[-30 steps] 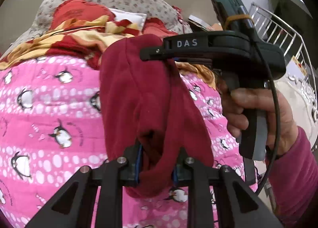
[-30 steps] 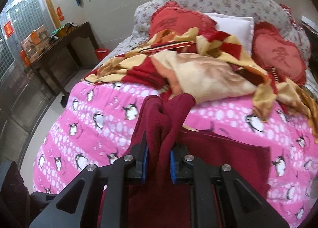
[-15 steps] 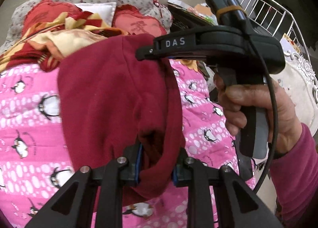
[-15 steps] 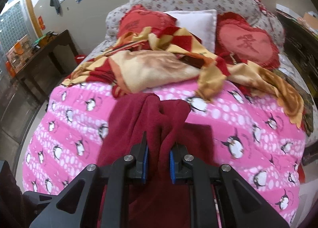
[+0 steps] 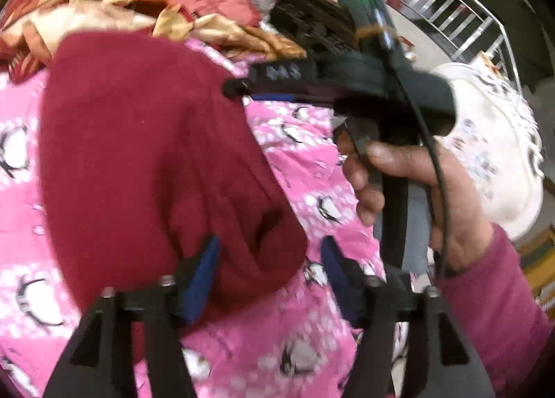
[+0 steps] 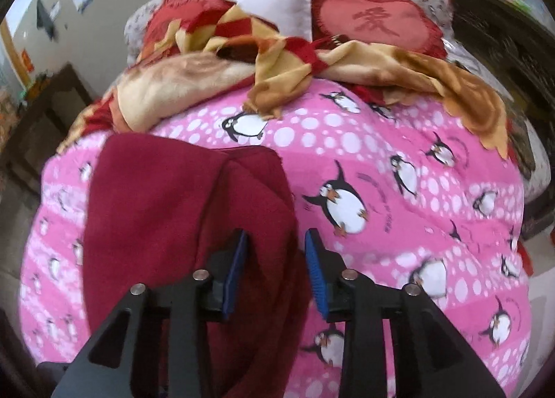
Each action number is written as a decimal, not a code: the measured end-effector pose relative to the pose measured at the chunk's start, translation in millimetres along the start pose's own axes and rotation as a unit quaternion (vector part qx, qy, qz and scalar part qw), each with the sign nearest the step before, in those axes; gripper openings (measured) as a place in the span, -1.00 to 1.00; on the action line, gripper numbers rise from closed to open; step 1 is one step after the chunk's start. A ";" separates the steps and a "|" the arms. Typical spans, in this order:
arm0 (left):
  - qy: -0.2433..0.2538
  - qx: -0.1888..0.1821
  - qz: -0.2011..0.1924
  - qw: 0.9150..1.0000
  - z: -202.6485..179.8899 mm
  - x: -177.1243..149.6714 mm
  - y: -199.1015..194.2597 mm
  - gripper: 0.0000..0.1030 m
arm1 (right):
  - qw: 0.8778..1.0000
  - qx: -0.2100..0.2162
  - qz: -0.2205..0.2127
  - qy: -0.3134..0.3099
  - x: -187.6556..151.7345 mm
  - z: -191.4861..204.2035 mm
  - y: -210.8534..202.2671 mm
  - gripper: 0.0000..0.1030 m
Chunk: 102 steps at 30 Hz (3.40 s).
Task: Fold small clothes
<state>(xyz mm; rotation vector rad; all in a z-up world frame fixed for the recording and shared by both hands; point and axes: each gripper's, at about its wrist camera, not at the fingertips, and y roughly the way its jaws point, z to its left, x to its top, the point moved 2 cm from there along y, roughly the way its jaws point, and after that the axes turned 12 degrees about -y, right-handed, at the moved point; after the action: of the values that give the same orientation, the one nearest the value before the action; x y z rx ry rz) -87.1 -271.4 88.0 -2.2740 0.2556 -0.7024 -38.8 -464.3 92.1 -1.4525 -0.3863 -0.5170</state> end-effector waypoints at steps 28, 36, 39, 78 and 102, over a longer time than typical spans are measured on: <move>-0.027 0.157 -0.078 0.984 72.8 -13.6 -24.6 0.55 | 0.997 0.053 -0.015 0.055 -98.2 18.2 -51.8 -0.50; -0.039 0.168 -0.082 0.982 73.6 2.3 -10.5 0.56 | 0.996 -0.008 -0.082 0.017 -66.8 41.9 -68.8 -0.50; -0.043 0.171 -0.079 0.981 74.8 3.7 -4.3 0.56 | 0.997 0.035 -0.061 0.017 -66.5 43.0 -48.7 -0.50; -0.071 0.134 -0.058 0.987 91.7 22.4 10.0 0.77 | 0.973 0.137 -0.092 0.160 -93.3 -12.2 0.5 0.45; -0.090 0.051 -0.039 0.994 96.3 4.8 -60.5 0.01 | 0.963 0.238 -0.075 0.103 -74.3 48.9 -33.9 -0.23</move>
<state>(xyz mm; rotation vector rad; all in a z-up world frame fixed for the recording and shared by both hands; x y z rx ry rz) -31.1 -173.1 76.1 -2.2408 0.0450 -0.5321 -116.4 -409.7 84.1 -0.8998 -0.4213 -0.6404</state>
